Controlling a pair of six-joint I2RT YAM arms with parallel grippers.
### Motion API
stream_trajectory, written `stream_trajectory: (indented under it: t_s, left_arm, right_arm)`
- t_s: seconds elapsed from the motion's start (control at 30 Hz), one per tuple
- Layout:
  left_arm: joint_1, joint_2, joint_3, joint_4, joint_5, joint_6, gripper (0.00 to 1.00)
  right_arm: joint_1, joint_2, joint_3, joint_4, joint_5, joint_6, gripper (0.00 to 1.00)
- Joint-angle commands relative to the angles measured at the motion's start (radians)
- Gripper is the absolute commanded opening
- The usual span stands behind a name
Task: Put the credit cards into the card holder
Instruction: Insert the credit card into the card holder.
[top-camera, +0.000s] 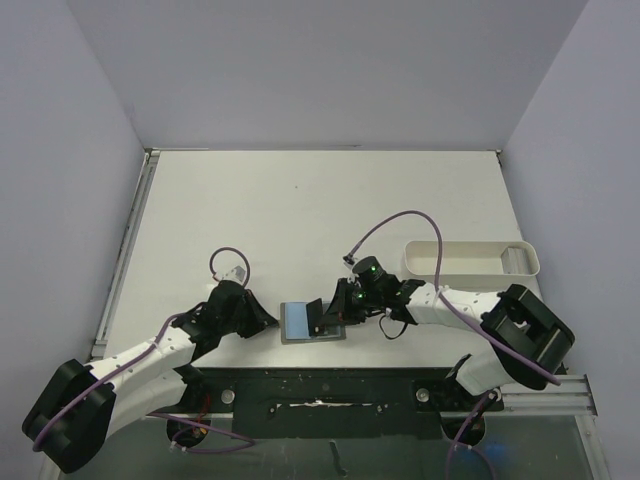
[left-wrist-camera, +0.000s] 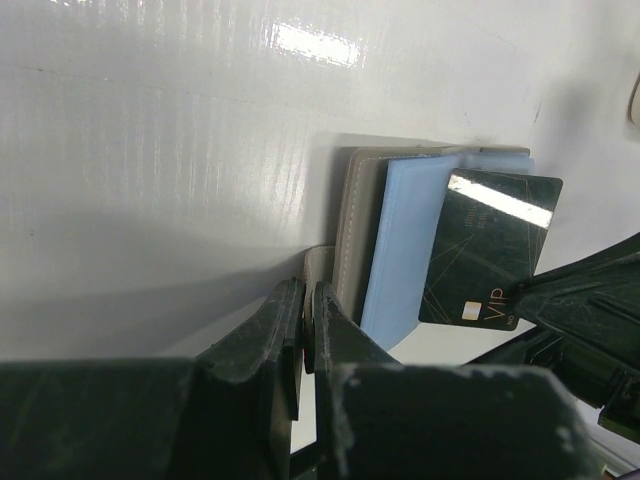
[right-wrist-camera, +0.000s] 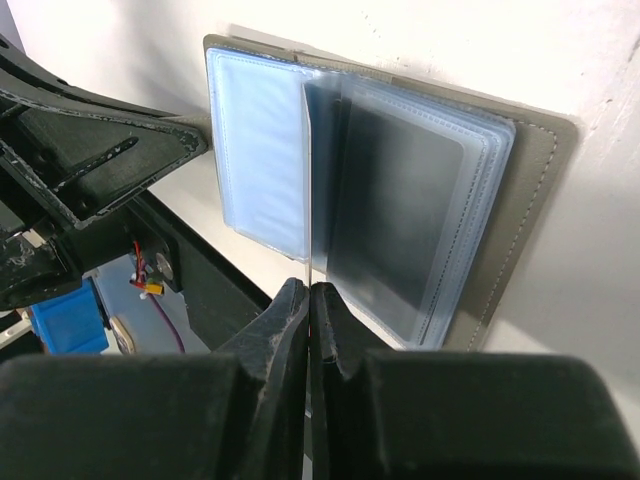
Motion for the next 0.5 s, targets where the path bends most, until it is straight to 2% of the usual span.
stream_trajectory:
  t_s: [0.0, 0.47]
  left_arm:
    - [-0.009, 0.003, 0.009, 0.047, -0.009, -0.001, 0.00]
    - [-0.017, -0.017, 0.008, 0.047, -0.003, -0.006, 0.00]
  right_arm:
    - [0.006, 0.025, 0.003, 0.055, -0.032, 0.016, 0.00]
    - [0.003, 0.079, 0.018, 0.041, -0.028, 0.020, 0.02]
